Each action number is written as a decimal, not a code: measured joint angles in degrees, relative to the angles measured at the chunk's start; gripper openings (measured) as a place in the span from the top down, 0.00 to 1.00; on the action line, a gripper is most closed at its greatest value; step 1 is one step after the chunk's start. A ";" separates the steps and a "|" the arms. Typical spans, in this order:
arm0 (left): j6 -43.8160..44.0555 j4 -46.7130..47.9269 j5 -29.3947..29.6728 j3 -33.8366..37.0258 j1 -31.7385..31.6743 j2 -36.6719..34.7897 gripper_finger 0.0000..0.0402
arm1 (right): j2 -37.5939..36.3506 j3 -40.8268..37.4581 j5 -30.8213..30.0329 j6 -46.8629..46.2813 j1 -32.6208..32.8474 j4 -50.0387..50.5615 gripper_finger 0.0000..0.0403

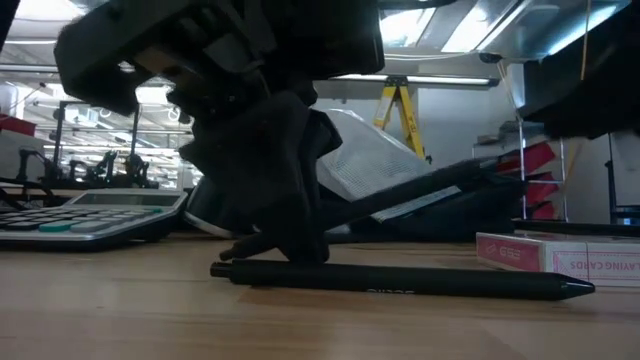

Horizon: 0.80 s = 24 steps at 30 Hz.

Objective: Unpack backpack
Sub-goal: Adjust the black pen

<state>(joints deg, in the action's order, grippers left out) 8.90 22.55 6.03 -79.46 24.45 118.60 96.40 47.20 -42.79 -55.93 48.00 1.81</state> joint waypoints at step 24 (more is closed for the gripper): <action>0.02 -1.01 -2.52 -0.09 0.00 1.62 0.94 | 7.79 3.57 21.56 8.15 -8.64 -0.25 0.65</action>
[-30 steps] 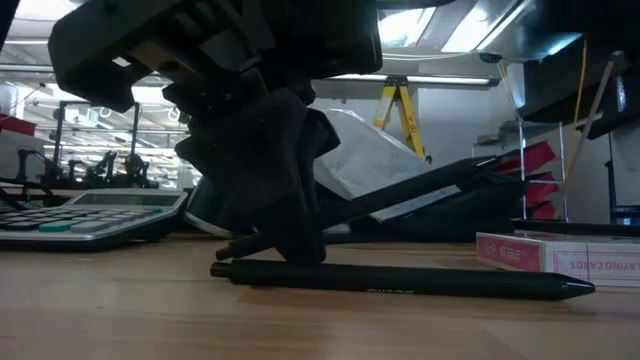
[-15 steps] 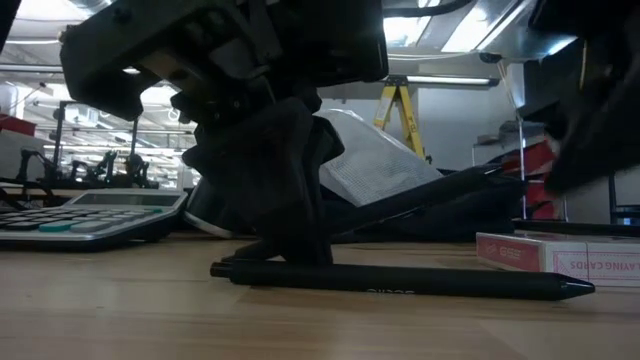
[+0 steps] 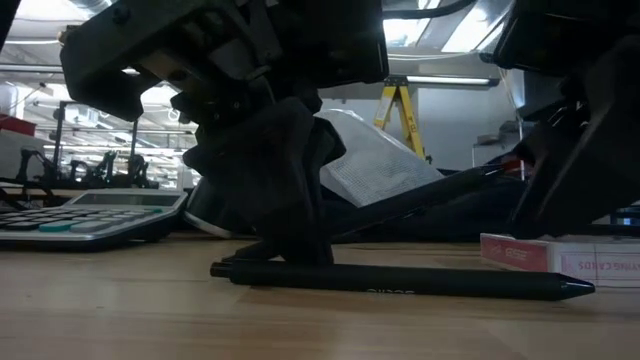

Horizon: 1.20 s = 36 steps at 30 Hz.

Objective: Unpack backpack
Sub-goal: Adjust the black pen

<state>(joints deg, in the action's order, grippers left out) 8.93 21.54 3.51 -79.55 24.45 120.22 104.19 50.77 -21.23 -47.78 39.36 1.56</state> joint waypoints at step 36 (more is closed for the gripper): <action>-1.54 -1.40 0.57 0.15 -0.17 0.07 0.84 | -3.79 0.71 -14.54 -9.56 6.63 8.45 0.65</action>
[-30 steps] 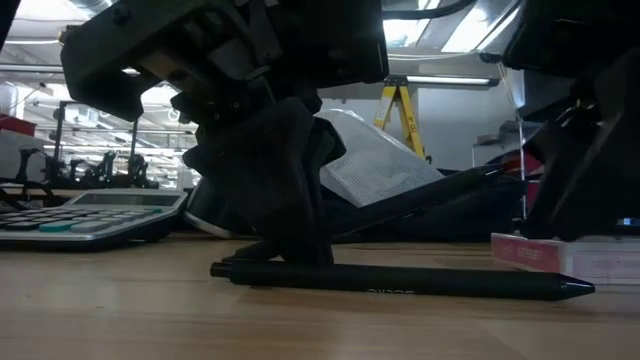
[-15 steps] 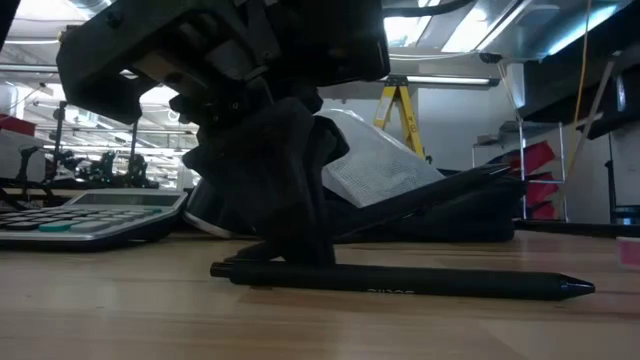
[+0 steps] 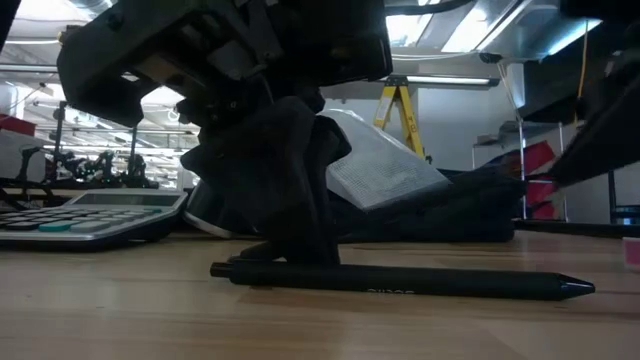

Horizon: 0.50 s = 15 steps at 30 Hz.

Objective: Unpack backpack
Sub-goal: Adjust the black pen

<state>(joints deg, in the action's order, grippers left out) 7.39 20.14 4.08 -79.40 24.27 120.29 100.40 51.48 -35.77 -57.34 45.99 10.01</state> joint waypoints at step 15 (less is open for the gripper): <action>0.80 0.03 0.03 -0.02 0.00 0.02 0.81 | 2.97 0.07 6.27 6.91 -4.50 -2.96 0.65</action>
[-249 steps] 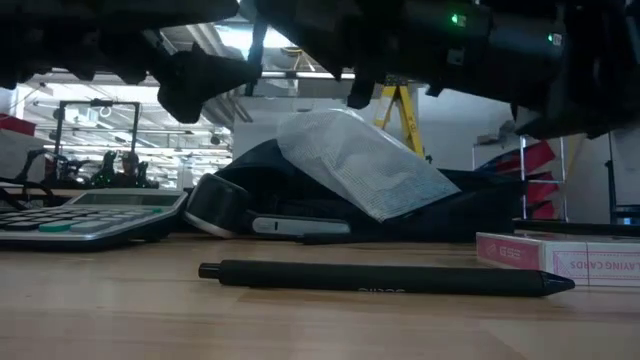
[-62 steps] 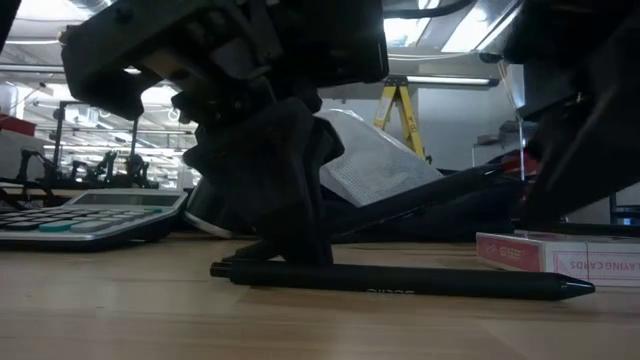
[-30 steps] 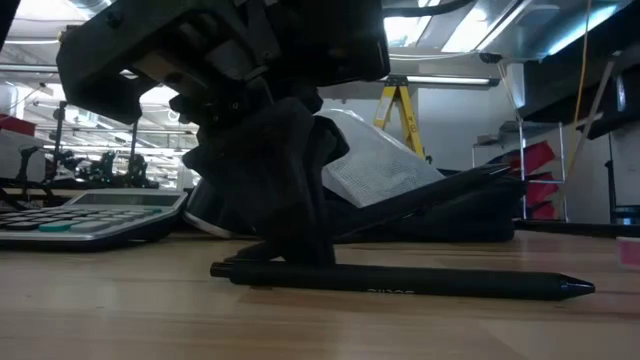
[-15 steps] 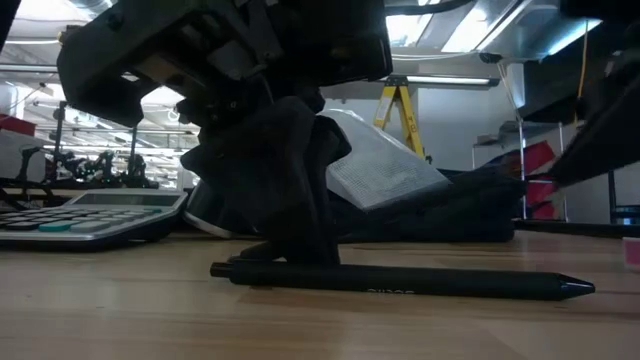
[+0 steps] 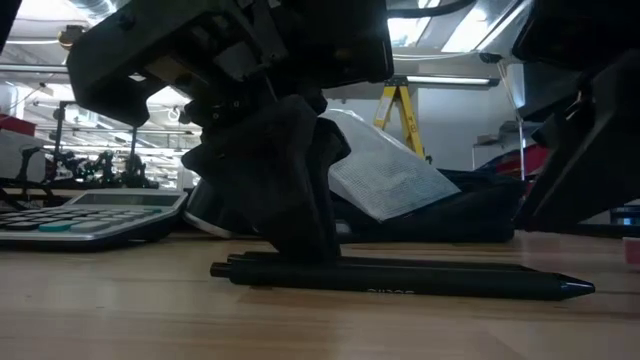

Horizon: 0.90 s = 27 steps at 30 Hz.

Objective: Unpack backpack
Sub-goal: Adjust the black pen

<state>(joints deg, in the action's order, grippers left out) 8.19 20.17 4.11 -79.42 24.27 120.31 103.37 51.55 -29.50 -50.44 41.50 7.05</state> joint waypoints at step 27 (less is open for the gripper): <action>4.59 0.17 -1.35 -0.02 0.52 0.00 0.81 | -0.02 0.07 0.00 -0.26 0.09 -0.02 0.65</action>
<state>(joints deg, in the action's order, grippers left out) 12.78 20.34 2.76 -79.44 24.80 120.31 103.35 51.62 -29.50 -50.70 41.58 7.04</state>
